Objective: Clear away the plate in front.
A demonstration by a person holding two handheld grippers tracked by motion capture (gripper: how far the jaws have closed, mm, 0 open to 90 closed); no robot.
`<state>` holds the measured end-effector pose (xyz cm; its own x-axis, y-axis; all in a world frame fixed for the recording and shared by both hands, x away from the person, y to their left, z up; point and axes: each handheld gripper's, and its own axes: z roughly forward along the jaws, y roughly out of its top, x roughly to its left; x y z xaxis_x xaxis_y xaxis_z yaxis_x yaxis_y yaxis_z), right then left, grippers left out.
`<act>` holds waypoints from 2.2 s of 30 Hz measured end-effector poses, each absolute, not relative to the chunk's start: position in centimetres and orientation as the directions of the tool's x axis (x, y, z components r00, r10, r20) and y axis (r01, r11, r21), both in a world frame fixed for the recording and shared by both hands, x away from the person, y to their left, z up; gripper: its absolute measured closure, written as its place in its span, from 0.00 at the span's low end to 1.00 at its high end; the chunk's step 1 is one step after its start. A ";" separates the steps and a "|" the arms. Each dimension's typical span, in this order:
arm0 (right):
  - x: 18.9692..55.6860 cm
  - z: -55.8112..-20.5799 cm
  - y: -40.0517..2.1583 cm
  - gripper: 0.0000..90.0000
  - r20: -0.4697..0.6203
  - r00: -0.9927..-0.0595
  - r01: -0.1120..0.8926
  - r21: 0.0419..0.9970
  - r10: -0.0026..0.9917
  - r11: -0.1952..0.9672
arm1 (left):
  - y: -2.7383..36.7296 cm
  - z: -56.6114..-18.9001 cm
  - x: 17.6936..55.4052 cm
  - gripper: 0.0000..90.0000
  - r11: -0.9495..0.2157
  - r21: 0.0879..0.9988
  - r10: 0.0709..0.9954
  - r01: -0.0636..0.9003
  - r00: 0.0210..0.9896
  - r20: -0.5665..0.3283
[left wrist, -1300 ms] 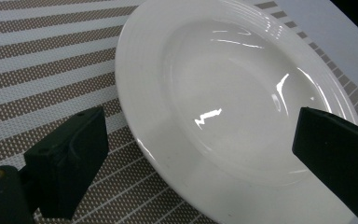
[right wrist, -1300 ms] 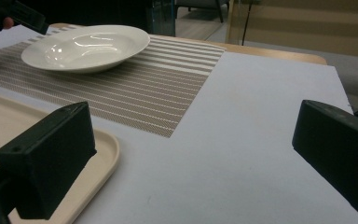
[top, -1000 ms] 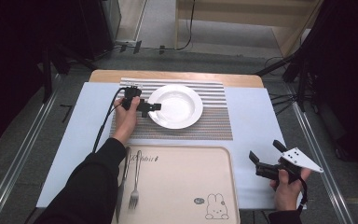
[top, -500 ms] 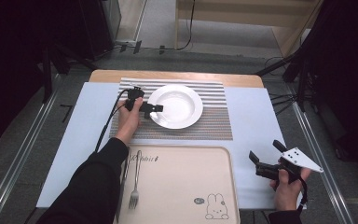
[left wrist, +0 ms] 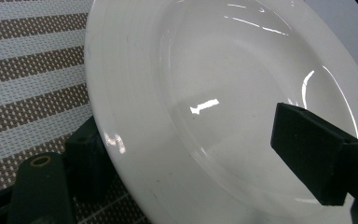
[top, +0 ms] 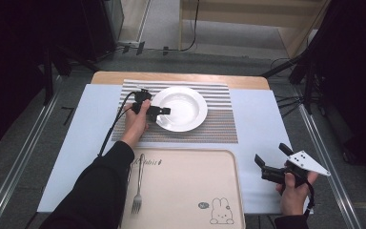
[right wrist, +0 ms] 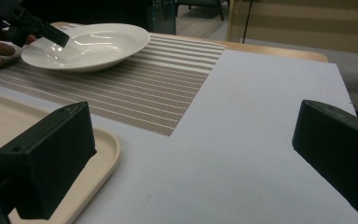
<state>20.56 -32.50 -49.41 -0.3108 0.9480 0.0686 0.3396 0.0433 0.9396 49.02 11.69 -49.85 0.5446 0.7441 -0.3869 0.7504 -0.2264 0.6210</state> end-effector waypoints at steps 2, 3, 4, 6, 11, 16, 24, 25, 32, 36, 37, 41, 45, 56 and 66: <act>20.6 -49.4 -32.5 0.00 0.070 -0.310 0.340 0.940 0.948 0.042 | 11.9 -49.8 49.1 0.20 -0.222 0.609 0.734 0.761 0.542 -0.409; 20.6 -49.4 -32.5 0.00 0.067 -0.311 0.338 0.940 0.948 0.044 | 12.0 -49.8 49.1 0.20 -0.217 0.604 0.729 0.767 0.539 -0.422; 20.6 -49.4 -32.5 0.00 0.066 -0.310 0.338 0.940 0.948 0.045 | 12.1 -49.7 49.1 0.21 -0.216 0.599 0.732 0.771 0.534 -0.423; 20.6 -49.4 -32.5 0.00 0.065 -0.310 0.339 0.940 0.948 0.046 | 12.0 -49.6 49.1 0.25 -0.209 0.594 0.745 0.777 0.520 -0.418; 20.6 -49.4 -32.4 0.00 0.064 -0.311 0.340 0.939 0.948 0.048 | 11.9 -49.6 49.1 0.25 -0.196 0.585 0.750 0.787 0.505 -0.428; 20.6 -49.4 -32.4 0.00 0.066 -0.310 0.342 0.939 0.949 0.046 | 11.9 -49.5 49.2 0.30 -0.179 0.570 0.769 0.802 0.476 -0.427; 20.7 -49.5 -32.4 0.00 0.066 -0.306 0.347 0.937 0.950 0.047 | 11.9 -49.3 49.1 0.59 -0.209 0.574 0.826 0.792 0.457 -0.331; 20.7 -49.4 -32.4 0.00 0.067 -0.306 0.348 0.937 0.950 0.046 | 11.9 -49.3 49.1 0.61 -0.214 0.572 0.822 0.792 0.463 -0.332; 20.7 -49.5 -32.4 0.00 0.065 -0.305 0.348 0.936 0.950 0.047 | 12.1 -49.1 49.0 0.61 -0.236 0.584 0.808 0.776 0.491 -0.325; 20.7 -49.5 -32.4 0.00 0.065 -0.304 0.348 0.936 0.950 0.048 | 12.2 -48.5 48.8 0.66 -0.224 0.614 0.790 0.757 0.509 -0.340; 20.7 -49.5 -32.4 0.00 0.064 -0.302 0.349 0.936 0.951 0.048 | 12.2 -48.4 48.7 0.66 -0.229 0.617 0.789 0.753 0.514 -0.335; 20.7 -49.4 -32.4 0.00 0.070 -0.295 0.353 0.935 0.953 0.040 | 12.3 -48.2 48.6 0.68 -0.226 0.617 0.776 0.753 0.523 -0.354; 20.6 -49.4 -32.4 0.00 0.067 -0.295 0.351 0.936 0.953 0.043 | 12.5 -47.8 48.5 0.71 -0.226 0.629 0.753 0.744 0.543 -0.371; 20.7 -49.5 -32.3 0.00 0.066 -0.291 0.357 0.933 0.954 0.044 | 12.6 -47.4 48.3 0.73 -0.245 0.637 0.733 0.731 0.570 -0.372; 20.7 -49.5 -32.3 0.00 0.067 -0.290 0.359 0.932 0.955 0.043 | 12.5 -47.2 48.0 0.74 -0.258 0.640 0.728 0.724 0.581 -0.364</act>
